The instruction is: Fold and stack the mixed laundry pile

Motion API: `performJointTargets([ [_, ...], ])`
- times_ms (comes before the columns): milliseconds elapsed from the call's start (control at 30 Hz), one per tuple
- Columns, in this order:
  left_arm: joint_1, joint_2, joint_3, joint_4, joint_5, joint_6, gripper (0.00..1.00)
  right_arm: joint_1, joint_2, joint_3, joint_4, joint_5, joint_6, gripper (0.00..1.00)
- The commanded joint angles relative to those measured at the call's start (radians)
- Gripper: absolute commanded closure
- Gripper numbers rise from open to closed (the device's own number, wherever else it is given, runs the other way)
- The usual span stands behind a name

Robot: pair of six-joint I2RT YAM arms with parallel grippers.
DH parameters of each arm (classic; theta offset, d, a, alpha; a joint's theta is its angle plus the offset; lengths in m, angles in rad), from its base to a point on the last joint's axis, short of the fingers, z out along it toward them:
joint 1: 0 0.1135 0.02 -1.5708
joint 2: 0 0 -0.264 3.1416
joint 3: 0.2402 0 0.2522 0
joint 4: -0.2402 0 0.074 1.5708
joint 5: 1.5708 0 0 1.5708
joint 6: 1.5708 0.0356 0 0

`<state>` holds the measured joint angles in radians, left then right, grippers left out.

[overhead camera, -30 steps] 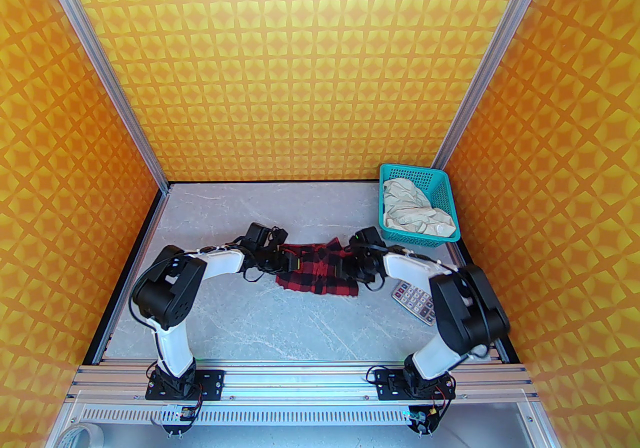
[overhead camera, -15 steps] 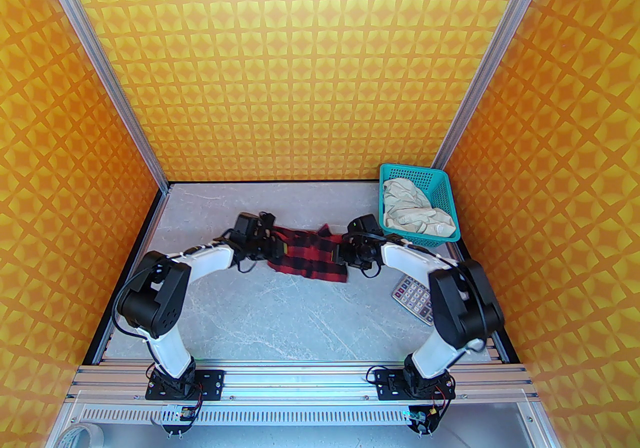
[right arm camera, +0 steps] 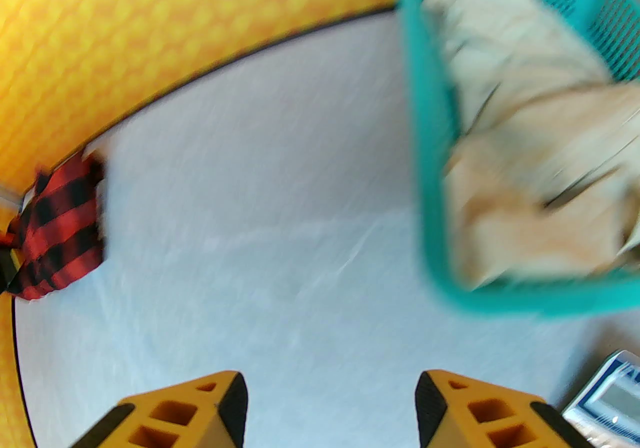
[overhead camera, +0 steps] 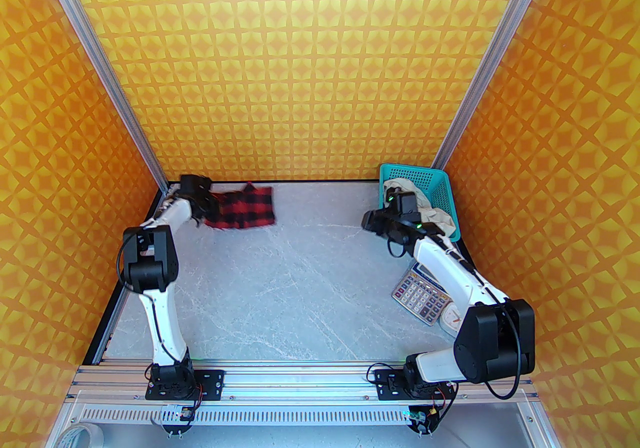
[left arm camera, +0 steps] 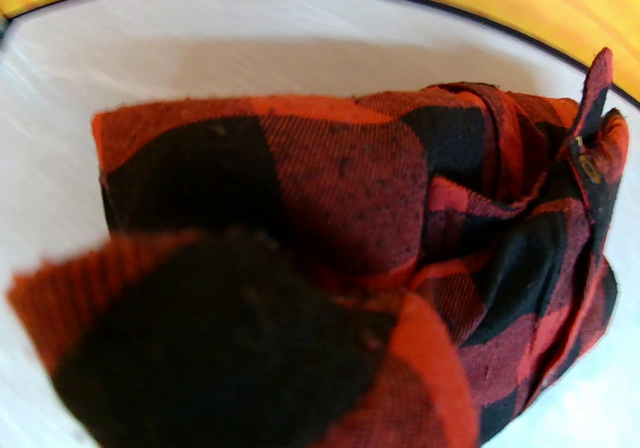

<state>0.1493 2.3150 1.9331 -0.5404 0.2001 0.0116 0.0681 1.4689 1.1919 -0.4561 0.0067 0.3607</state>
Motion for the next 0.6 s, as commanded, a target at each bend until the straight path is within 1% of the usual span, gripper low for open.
performJointTargets([
  [0,0.059,0.122,0.211,-0.173,-0.047,0.121,1.0,-0.044,0.039,0.065,-0.018,0.084,-0.053,0.4],
  [167,0.136,0.312,0.524,-0.293,-0.047,0.184,1.0,-0.12,0.081,0.073,0.026,0.143,-0.047,0.39],
  [267,0.158,0.383,0.636,-0.305,-0.047,0.212,1.0,-0.195,0.133,0.103,0.028,0.149,-0.024,0.39],
  [367,0.167,0.413,0.675,-0.262,-0.048,0.213,1.0,-0.256,0.211,0.17,-0.009,0.117,-0.054,0.37],
  [433,0.172,0.415,0.672,-0.212,-0.089,0.18,1.0,-0.284,0.267,0.228,-0.058,0.088,-0.064,0.35],
  [533,0.18,0.414,0.669,-0.14,-0.127,0.163,1.0,-0.298,0.359,0.325,-0.126,0.115,-0.111,0.26],
  [567,0.183,0.414,0.667,-0.12,-0.134,0.164,0.98,-0.302,0.391,0.359,-0.159,0.13,-0.124,0.23],
])
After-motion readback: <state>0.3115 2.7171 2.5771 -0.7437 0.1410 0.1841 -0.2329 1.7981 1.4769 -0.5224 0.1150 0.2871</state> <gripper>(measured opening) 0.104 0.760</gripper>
